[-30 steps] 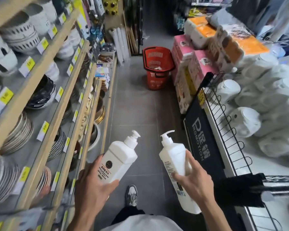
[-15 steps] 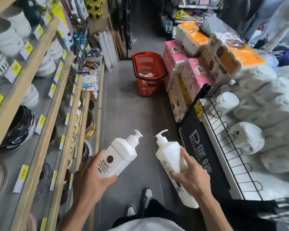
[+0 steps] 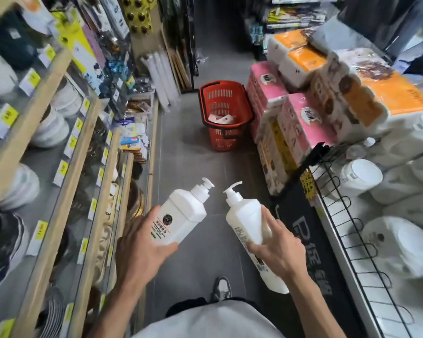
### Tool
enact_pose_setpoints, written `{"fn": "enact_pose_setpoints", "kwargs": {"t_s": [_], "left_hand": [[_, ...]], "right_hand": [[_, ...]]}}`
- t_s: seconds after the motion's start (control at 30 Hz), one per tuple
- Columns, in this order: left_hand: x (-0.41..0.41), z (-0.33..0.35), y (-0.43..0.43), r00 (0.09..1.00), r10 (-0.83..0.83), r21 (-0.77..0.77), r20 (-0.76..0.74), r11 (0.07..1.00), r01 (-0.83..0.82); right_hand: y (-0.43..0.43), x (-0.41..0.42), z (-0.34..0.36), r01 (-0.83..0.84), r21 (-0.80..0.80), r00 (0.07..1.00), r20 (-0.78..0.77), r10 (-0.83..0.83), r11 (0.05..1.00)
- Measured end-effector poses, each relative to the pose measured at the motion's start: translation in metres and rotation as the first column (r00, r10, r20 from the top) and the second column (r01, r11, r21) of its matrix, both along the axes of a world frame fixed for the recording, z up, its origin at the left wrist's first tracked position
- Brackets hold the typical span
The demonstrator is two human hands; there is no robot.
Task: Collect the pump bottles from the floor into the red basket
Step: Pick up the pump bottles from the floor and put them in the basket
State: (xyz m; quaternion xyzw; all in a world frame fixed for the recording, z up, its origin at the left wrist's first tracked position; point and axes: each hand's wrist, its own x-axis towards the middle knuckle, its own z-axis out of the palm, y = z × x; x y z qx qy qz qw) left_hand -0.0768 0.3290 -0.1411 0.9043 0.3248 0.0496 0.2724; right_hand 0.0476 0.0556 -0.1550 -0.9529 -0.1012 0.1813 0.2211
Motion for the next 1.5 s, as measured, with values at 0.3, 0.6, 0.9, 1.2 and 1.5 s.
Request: {"fn": "enact_pose_setpoints", "kwargs": {"t_s": [0.3,0.6,0.9,1.2,1.5], "left_hand": [[0.096,0.008,0.057,1.000,0.002,0.032,-0.002,0.999,-0.002],[0.177,0.007,0.138,0.998,-0.032,-0.032,0.056,0.999,0.034],[0.240,0.011,0.197,0.997,-0.056,-0.043,0.058,0.997,0.058],[0.321,0.015,0.217,0.997,-0.052,-0.022,0.050,0.998,0.053],[0.401,0.018,0.227,0.999,0.036,-0.058,0.018,0.998,-0.035]], "right_hand": [[0.063,0.109,0.013,0.031,0.038,1.000,0.004,-0.031,0.999],[0.139,0.181,0.029,0.125,0.014,0.992,0.034,-0.126,0.992],[0.191,0.237,0.038,0.151,0.047,0.987,0.055,-0.153,0.987],[0.221,0.323,0.024,0.127,0.072,0.991,0.029,-0.129,0.989],[0.244,0.416,0.022,0.104,0.137,0.995,-0.025,-0.101,0.985]]}}
